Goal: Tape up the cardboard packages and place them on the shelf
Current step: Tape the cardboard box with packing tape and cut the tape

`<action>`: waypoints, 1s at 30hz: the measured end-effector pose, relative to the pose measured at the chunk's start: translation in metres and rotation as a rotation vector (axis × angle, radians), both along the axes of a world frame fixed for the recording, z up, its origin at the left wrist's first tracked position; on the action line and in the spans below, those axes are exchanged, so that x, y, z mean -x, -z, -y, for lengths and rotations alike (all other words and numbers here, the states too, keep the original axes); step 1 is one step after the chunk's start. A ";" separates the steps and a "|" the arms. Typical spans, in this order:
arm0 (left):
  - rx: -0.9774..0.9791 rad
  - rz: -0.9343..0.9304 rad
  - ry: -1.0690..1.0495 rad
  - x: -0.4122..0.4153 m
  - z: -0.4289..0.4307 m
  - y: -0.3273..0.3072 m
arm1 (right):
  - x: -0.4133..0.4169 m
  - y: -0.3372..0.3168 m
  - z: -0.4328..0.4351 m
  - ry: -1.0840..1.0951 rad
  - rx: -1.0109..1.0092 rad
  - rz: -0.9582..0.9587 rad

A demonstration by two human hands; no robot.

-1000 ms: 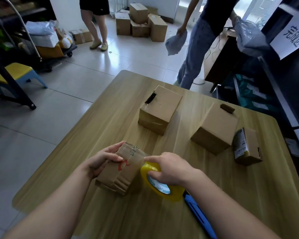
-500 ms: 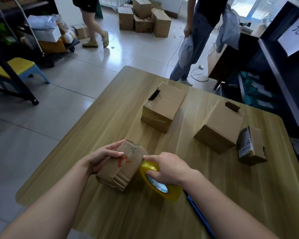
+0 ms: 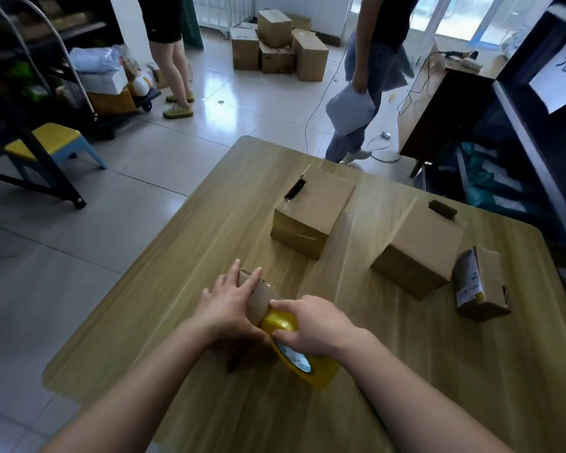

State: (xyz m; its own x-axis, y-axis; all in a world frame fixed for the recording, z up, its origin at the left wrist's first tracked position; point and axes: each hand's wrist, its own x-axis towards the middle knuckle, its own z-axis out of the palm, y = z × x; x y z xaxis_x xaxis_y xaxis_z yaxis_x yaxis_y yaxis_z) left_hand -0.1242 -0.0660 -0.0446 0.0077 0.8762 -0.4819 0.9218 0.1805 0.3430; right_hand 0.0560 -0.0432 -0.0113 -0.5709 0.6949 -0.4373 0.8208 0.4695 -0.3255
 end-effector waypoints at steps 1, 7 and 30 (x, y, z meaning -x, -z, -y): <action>-0.022 -0.024 -0.002 0.000 -0.001 0.003 | -0.001 0.000 0.000 -0.003 0.007 0.004; -0.060 0.042 -0.059 0.012 -0.010 0.010 | -0.005 0.003 0.002 0.112 0.022 -0.077; 0.277 0.817 -0.416 0.069 -0.026 -0.007 | 0.010 -0.016 -0.012 0.111 0.039 -0.023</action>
